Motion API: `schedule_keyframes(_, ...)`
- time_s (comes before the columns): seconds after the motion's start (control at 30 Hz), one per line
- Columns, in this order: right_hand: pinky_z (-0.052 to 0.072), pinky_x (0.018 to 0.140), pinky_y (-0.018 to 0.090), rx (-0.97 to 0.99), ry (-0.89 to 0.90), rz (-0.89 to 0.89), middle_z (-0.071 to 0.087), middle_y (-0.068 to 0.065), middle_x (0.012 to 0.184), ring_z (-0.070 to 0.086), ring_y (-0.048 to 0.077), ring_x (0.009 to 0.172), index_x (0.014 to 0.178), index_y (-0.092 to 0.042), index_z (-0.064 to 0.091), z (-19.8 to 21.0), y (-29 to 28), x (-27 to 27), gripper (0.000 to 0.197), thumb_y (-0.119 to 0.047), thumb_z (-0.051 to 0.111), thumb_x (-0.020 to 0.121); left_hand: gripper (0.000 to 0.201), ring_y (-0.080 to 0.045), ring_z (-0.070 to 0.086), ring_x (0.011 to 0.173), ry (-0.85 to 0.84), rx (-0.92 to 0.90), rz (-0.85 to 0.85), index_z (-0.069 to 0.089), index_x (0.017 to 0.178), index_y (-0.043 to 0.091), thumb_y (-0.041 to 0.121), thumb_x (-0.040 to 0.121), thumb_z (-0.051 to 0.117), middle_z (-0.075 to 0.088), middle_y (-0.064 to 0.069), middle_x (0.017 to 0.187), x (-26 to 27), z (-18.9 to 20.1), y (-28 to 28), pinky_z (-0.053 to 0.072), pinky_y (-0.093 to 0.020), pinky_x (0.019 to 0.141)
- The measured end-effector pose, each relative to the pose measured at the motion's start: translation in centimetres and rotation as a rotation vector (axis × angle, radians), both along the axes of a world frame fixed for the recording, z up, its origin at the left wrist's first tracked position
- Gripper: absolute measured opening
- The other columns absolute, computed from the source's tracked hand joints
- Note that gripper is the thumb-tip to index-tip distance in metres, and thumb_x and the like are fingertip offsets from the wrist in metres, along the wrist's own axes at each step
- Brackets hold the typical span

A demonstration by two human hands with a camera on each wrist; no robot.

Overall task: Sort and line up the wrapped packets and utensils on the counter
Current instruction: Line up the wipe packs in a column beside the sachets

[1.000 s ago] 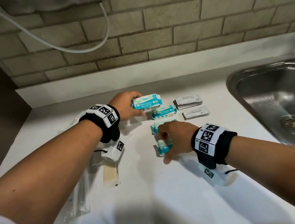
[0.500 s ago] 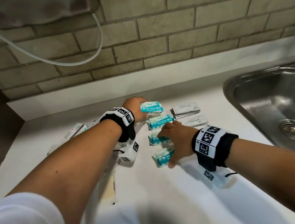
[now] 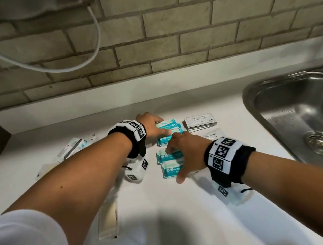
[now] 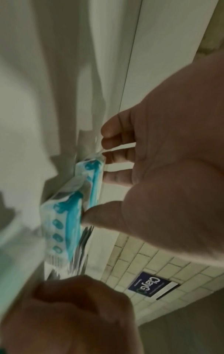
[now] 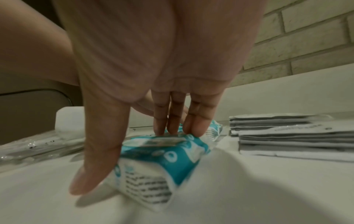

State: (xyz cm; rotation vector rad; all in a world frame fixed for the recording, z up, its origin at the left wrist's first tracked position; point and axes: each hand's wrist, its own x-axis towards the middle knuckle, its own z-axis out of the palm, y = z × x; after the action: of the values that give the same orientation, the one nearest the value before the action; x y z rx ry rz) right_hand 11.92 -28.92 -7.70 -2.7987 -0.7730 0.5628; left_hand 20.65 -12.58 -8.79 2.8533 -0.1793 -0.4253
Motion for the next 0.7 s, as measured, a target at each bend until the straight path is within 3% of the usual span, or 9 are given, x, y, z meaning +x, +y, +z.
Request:
schedule_keyframes(0.13, 0.046, 0.098, 0.036, -0.005, 0.005, 0.013, 0.049, -0.003, 0.127, 0.046, 0.02, 0.115, 0.129, -0.023, 0.052, 0.3, 0.0, 0.1, 0.087, -0.048, 0.089, 0.054, 0.072, -0.025, 0.055, 0.124, 0.072, -0.112, -0.006, 0.048, 0.142, 0.022, 0.052, 0.08, 0.07, 0.056, -0.004, 0.14, -0.6, -0.2, 0.2, 0.039, -0.027, 0.1)
schedule_keyframes(0.5, 0.044, 0.099, 0.034, -0.021, 0.0, 0.082, 0.048, -0.005, 0.126, 0.044, 0.018, 0.115, 0.129, -0.024, 0.052, 0.6, -0.5, 0.2, 0.085, -0.048, 0.087, 0.056, 0.066, -0.027, 0.052, 0.123, 0.068, -0.058, -0.049, 0.043, 0.145, 0.027, 0.052, 0.087, 0.061, 0.05, -0.007, 0.14, -1.9, -0.1, 0.5, 0.04, -0.035, 0.101)
schedule_keyframes(0.6, 0.044, 0.097, 0.031, -0.026, -0.004, 0.096, 0.048, -0.004, 0.126, 0.046, 0.018, 0.115, 0.13, -0.024, 0.051, 0.6, -0.5, 0.4, 0.086, -0.049, 0.088, 0.056, 0.065, -0.027, 0.049, 0.125, 0.074, -0.024, -0.043, 0.04, 0.146, 0.03, 0.055, 0.088, 0.057, 0.045, -0.008, 0.139, -2.2, 0.0, 0.5, 0.039, -0.036, 0.103)
schedule_keyframes(0.7, 0.046, 0.097, 0.031, -0.051, 0.002, 0.126, 0.051, -0.006, 0.125, 0.05, 0.016, 0.113, 0.131, -0.025, 0.053, 1.3, -0.7, 0.7, 0.088, -0.057, 0.084, 0.056, 0.063, -0.026, 0.047, 0.13, 0.092, -0.087, -0.012, 0.038, 0.147, 0.024, 0.05, 0.092, 0.054, 0.042, -0.008, 0.147, -2.4, 0.4, 0.6, 0.034, -0.032, 0.107)
